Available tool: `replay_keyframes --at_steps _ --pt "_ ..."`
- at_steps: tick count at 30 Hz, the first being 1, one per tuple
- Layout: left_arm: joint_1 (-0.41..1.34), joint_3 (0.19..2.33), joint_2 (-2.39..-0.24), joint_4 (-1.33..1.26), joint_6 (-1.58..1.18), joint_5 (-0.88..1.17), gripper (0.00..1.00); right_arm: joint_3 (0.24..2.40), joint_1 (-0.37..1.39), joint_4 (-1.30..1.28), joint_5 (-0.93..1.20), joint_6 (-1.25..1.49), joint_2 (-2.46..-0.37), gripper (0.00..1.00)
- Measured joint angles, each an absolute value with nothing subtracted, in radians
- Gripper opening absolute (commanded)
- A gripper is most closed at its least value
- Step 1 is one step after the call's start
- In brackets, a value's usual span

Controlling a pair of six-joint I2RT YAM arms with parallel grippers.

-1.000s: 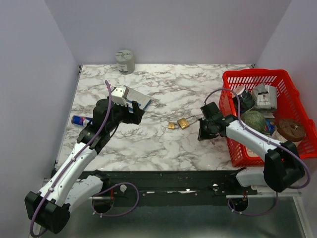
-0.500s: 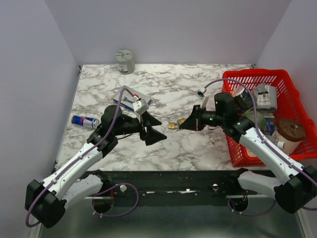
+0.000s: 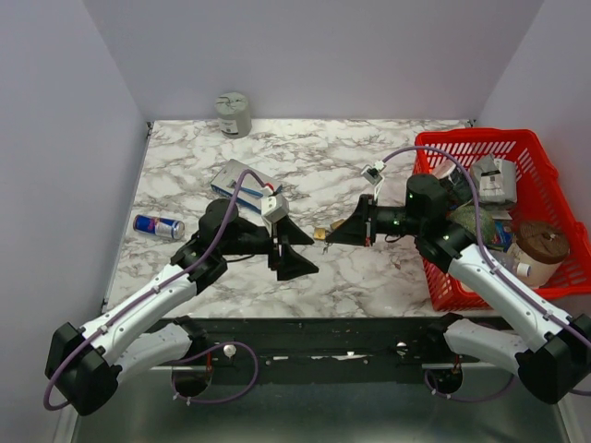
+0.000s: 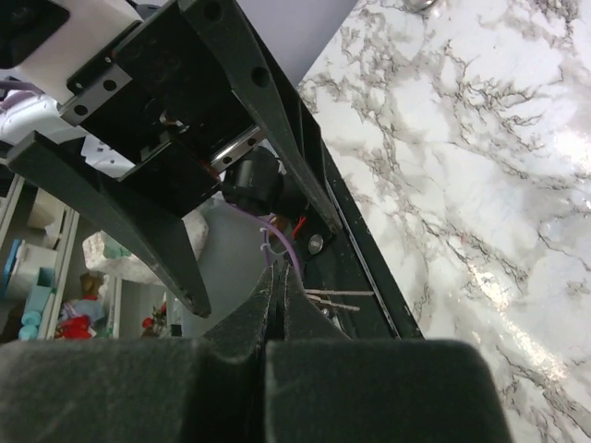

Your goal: Unlock with the key

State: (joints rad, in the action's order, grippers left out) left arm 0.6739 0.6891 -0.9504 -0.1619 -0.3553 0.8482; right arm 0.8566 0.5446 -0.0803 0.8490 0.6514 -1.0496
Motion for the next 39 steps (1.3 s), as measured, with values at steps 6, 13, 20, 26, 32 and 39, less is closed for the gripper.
replay_keyframes --at_steps 6,13,20,26,32,39 --pt "0.704 0.689 -0.970 -0.163 -0.355 0.829 0.84 0.853 0.559 -0.020 0.854 0.693 -1.049 0.01" --pt "0.735 0.689 -0.987 -0.180 -0.368 0.821 0.76 0.849 0.577 0.021 0.854 0.727 -1.049 0.01" --pt "0.749 0.689 -0.988 -0.202 -0.375 0.794 0.60 0.849 0.593 0.046 0.854 0.746 -1.058 0.01" --pt "0.750 0.688 -0.991 -0.227 -0.389 0.775 0.25 0.849 0.596 0.056 0.854 0.752 -1.069 0.01" --pt "0.755 0.687 -0.991 -0.217 -0.379 0.760 0.05 0.849 0.596 0.056 0.851 0.756 -1.071 0.01" --pt "0.761 0.680 -0.974 -0.192 -0.344 0.743 0.00 0.849 0.598 0.035 0.844 0.746 -1.070 0.01"
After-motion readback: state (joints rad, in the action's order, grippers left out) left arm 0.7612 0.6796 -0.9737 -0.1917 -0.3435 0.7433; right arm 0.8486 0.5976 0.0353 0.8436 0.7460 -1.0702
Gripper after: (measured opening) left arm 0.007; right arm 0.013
